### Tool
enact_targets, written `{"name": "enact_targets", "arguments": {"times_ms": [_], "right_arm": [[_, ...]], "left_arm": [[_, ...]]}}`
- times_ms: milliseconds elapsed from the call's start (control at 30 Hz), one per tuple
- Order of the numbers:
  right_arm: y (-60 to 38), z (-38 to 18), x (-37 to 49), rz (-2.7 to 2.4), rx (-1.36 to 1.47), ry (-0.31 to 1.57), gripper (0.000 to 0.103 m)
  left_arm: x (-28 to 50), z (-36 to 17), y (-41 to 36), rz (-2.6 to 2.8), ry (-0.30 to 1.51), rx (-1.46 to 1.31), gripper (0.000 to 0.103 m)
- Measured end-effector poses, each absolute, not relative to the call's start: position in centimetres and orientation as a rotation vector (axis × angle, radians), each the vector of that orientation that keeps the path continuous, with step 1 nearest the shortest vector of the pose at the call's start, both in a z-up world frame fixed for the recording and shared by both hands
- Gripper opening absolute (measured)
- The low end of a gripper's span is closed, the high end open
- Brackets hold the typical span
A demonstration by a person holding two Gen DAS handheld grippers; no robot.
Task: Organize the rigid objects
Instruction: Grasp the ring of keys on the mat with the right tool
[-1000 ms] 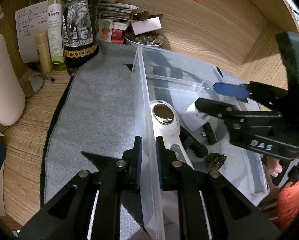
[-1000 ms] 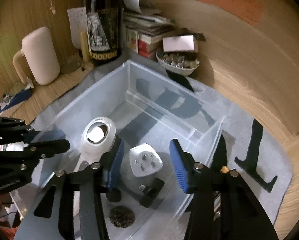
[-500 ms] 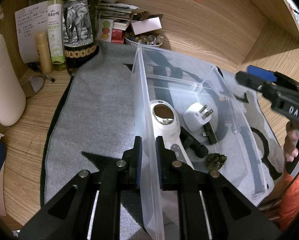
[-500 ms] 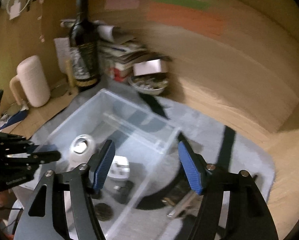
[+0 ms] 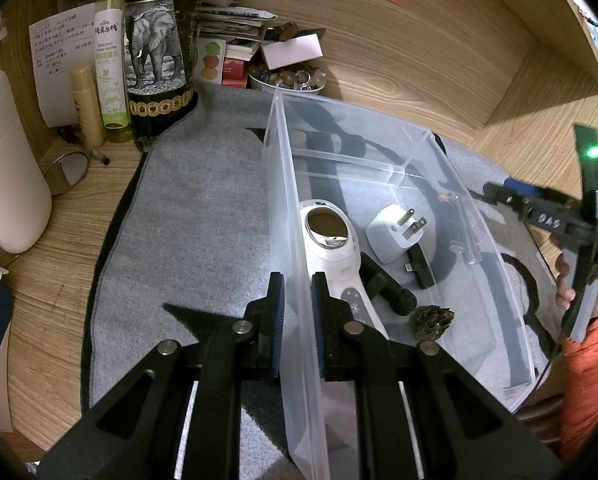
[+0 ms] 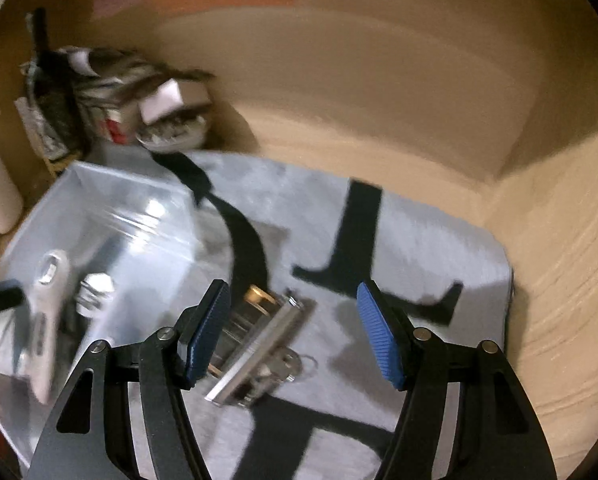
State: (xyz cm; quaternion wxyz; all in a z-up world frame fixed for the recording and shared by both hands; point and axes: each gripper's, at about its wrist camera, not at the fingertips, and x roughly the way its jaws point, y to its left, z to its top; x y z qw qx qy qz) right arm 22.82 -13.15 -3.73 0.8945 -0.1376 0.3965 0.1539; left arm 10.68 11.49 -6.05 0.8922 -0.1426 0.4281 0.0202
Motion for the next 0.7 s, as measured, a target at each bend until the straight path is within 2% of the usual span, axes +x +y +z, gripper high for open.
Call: {"name": "enact_targets", "arguments": {"times_ms": [300, 633, 700], "right_arm": [[-15.1, -8.3, 22.9, 0.304, -0.273, 0.94, 0.063], [-13.6, -9.4, 21.2, 0.355, -0.334, 0.931, 0.062], [-13.6, -9.4, 21.1, 0.371, -0.327, 0.934, 0.057]], "left_arm": [[10.7, -6.1, 11.5, 0.043, 0.888, -0.297, 0.013], [10.6, -6.2, 11.5, 0.043, 0.89, -0.3, 0.013], [10.6, -6.2, 11.5, 0.044, 0.89, -0.299, 0.013]]}}
